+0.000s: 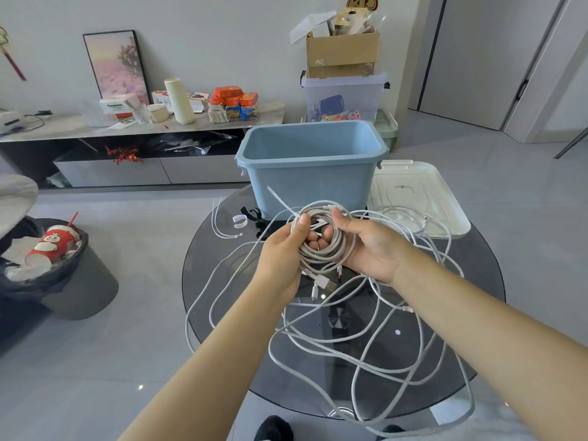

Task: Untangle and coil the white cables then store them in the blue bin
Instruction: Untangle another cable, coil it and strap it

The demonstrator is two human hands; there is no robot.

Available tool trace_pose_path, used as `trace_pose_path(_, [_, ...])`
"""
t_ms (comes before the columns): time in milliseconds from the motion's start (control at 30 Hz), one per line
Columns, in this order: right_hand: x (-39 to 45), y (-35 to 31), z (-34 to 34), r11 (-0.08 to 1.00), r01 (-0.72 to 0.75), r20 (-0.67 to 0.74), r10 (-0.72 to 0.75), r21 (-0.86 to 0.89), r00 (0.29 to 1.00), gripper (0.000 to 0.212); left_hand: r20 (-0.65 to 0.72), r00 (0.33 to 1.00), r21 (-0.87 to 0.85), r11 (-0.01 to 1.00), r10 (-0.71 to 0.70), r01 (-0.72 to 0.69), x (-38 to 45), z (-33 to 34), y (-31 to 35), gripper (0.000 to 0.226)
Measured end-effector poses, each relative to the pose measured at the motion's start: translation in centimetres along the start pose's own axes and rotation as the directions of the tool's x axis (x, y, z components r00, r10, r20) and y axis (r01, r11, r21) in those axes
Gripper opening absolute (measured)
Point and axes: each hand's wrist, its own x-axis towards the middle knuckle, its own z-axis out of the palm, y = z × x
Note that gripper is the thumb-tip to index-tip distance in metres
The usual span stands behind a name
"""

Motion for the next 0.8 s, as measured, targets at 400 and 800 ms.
trace_pose_path(400, [0.4, 0.8, 1.3, 0.999, 0.022, 0.007, -0.022, -0.024, 1.000, 0.049, 0.089, 0.985, -0.152, 0.976, -0.146, 0.159, 0.1, 0.3, 0.7, 0.031])
trace_pose_path(800, [0.5, 0.7, -0.7, 0.937, 0.136, -0.080, -0.170, -0.322, 0.982, 0.028, 0.006, 0.987, 0.411, 0.899, 0.161, -0.149, -0.5, -0.6, 1.1, 0.025])
